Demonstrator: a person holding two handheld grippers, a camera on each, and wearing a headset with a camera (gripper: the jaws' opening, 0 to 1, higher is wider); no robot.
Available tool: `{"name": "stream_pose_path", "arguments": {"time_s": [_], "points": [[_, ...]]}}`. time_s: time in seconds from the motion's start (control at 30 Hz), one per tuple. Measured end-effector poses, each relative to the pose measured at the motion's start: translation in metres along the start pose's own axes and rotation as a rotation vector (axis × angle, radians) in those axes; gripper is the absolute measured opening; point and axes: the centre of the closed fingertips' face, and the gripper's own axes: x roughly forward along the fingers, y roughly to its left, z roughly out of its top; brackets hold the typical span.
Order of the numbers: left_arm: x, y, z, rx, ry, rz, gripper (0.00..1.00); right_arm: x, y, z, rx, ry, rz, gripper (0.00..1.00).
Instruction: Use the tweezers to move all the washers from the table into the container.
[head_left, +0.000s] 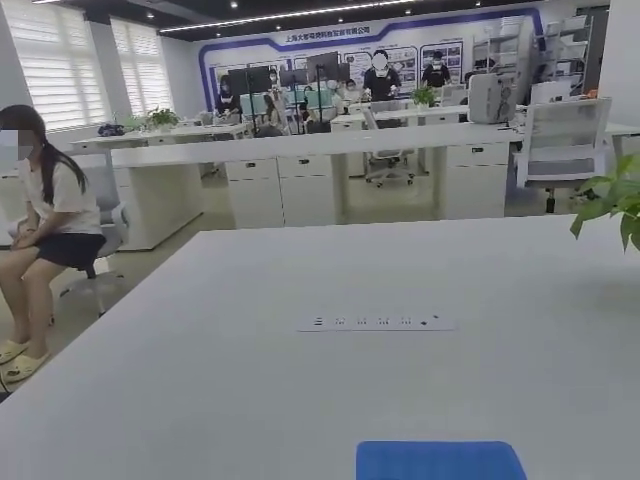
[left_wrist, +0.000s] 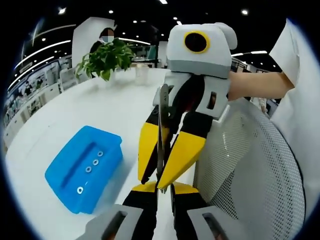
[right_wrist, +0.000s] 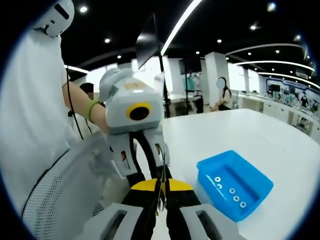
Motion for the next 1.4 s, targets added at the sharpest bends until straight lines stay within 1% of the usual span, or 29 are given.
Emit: {"name": "stream_pose_path", "arguments": {"time_s": [0.03, 0.07, 0.13, 0.17, 0.2, 0.27, 0.3, 0.33, 0.37, 0.4, 0.43, 0.47, 0.5, 0.53, 0.57, 0.6, 0.67, 0.73, 0.77, 0.8, 0.83, 0.93, 1.0, 1.07, 1.2, 1.27, 1.3, 1.37, 1.4], "points": [[-0.003, 0.001, -0.001, -0.003, -0.006, 0.002, 0.10, 0.000, -0.001, -0.005, -0.018, 0.032, -0.002, 0.02], [-0.005, 0.003, -0.001, -0.009, -0.010, 0.005, 0.13, 0.001, -0.001, -0.007, -0.019, 0.039, -0.002, 0.02], [-0.013, 0.005, -0.004, -0.013, -0.012, 0.009, 0.15, 0.000, -0.001, -0.011, -0.024, 0.056, -0.001, 0.02], [-0.017, 0.007, -0.005, -0.010, -0.012, 0.012, 0.16, 0.000, -0.001, -0.016, -0.035, 0.082, -0.003, 0.02], [-0.022, 0.008, -0.006, -0.002, -0.010, 0.017, 0.16, -0.001, -0.002, -0.023, -0.055, 0.120, -0.006, 0.02], [-0.032, 0.012, -0.004, 0.024, -0.006, 0.028, 0.16, 0.000, -0.002, -0.030, -0.068, 0.155, -0.004, 0.02], [-0.036, 0.012, -0.002, 0.030, -0.008, 0.029, 0.16, 0.001, -0.002, -0.035, -0.074, 0.177, -0.001, 0.02], [-0.040, 0.013, 0.003, 0.038, -0.021, 0.026, 0.15, 0.001, -0.001, -0.039, -0.080, 0.195, 0.002, 0.02], [-0.043, 0.013, 0.007, 0.040, -0.030, 0.024, 0.15, 0.002, -0.001, -0.046, -0.092, 0.232, 0.006, 0.02], [-0.046, 0.013, 0.015, 0.052, -0.048, 0.018, 0.15, 0.003, 0.000, -0.049, -0.106, 0.251, 0.009, 0.02], [-0.047, 0.013, 0.020, 0.061, -0.057, 0.017, 0.14, 0.004, 0.001, -0.052, -0.113, 0.267, 0.015, 0.02], [-0.048, 0.010, 0.027, 0.078, -0.069, 0.008, 0.13, 0.006, 0.002, -0.055, -0.118, 0.280, 0.021, 0.02], [-0.049, 0.008, 0.031, 0.089, -0.077, -0.004, 0.12, 0.007, 0.003, -0.057, -0.119, 0.289, 0.025, 0.02], [-0.048, 0.003, 0.037, 0.098, -0.085, -0.025, 0.11, 0.008, 0.003, -0.059, -0.120, 0.298, 0.026, 0.02], [-0.047, -0.001, 0.040, 0.103, -0.090, -0.039, 0.09, 0.009, 0.004, -0.060, -0.123, 0.302, 0.027, 0.02], [-0.045, -0.006, 0.043, 0.114, -0.085, -0.059, 0.07, 0.009, 0.004, -0.061, -0.125, 0.312, 0.028, 0.02], [-0.043, -0.012, 0.043, 0.137, -0.065, -0.076, 0.04, 0.008, 0.004, -0.061, -0.130, 0.316, 0.027, 0.02], [-0.038, -0.014, 0.042, 0.153, -0.036, -0.070, 0.05, 0.007, 0.003, -0.061, -0.132, 0.315, 0.024, 0.02], [-0.036, -0.013, 0.038, 0.172, -0.010, -0.061, 0.04, 0.007, 0.002, -0.060, -0.134, 0.315, 0.023, 0.02], [-0.035, -0.012, 0.037, 0.185, -0.002, -0.056, 0.04, 0.006, 0.002, -0.060, -0.136, 0.316, 0.022, 0.02], [-0.034, -0.012, 0.037, 0.187, -0.004, -0.056, 0.03, 0.006, 0.002, -0.061, -0.141, 0.320, 0.021, 0.02], [-0.033, -0.014, 0.036, 0.178, -0.006, -0.066, 0.04, 0.003, -0.001, -0.065, -0.160, 0.347, 0.015, 0.02], [-0.031, -0.013, 0.035, 0.182, 0.003, -0.064, 0.04, 0.003, -0.001, -0.067, -0.179, 0.368, 0.013, 0.02], [-0.029, -0.012, 0.033, 0.180, 0.007, -0.063, 0.05, 0.004, -0.001, -0.068, -0.191, 0.377, 0.015, 0.02], [-0.026, -0.013, 0.031, 0.178, 0.013, -0.067, 0.00, 0.006, 0.000, -0.069, -0.206, 0.395, 0.020, 0.03], [-0.026, -0.010, 0.029, 0.179, 0.017, -0.055, 0.00, 0.008, 0.000, -0.070, -0.205, 0.395, 0.023, 0.03], [-0.026, -0.010, 0.027, 0.171, 0.022, -0.059, 0.00, 0.008, 0.000, -0.069, -0.202, 0.392, 0.022, 0.03], [-0.028, -0.008, 0.025, 0.140, 0.020, -0.060, 0.00, 0.009, -0.001, -0.068, -0.177, 0.373, 0.017, 0.03], [-0.029, -0.005, 0.023, 0.130, 0.019, -0.058, 0.00, 0.010, -0.002, -0.068, -0.156, 0.355, 0.009, 0.04]]}}
